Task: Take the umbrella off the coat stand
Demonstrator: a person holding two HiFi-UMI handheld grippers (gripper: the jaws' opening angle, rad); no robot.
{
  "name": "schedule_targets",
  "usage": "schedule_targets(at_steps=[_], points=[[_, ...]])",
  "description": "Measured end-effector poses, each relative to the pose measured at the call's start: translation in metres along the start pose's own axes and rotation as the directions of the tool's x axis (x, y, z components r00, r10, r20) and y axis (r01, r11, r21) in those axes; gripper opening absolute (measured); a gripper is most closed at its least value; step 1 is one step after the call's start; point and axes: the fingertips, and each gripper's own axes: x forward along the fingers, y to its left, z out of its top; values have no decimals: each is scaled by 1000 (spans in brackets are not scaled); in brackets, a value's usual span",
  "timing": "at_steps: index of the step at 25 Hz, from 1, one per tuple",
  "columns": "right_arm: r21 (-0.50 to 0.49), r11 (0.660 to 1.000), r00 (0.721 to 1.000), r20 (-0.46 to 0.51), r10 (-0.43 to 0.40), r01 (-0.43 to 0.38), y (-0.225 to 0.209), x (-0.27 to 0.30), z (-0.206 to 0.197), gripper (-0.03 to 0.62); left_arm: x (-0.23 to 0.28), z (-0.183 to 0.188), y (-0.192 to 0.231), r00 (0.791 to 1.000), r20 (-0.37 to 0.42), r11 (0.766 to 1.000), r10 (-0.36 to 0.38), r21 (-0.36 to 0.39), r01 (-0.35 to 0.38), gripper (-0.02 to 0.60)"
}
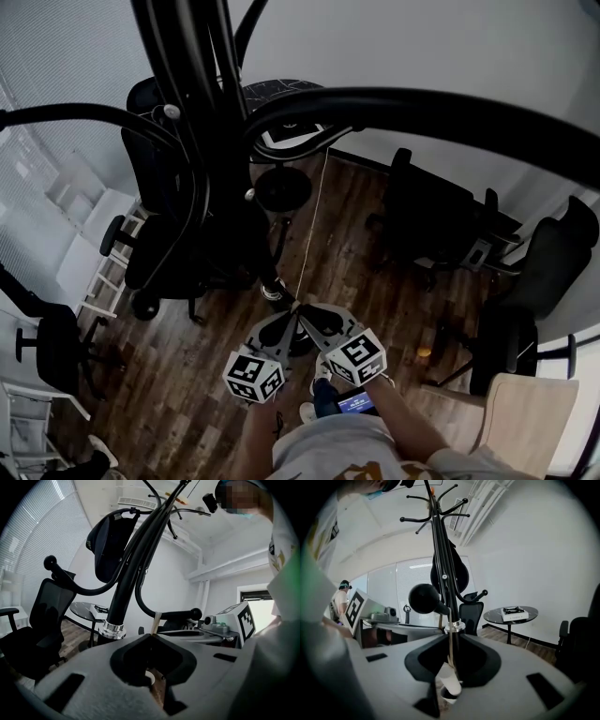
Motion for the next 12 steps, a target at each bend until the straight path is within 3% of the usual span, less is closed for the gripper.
schedule_targets(at_steps=[12], points=[[62,995,996,59,73,-77,7,10,10,64,-13,4,3,1000,20,999,16,-45,-15,23]])
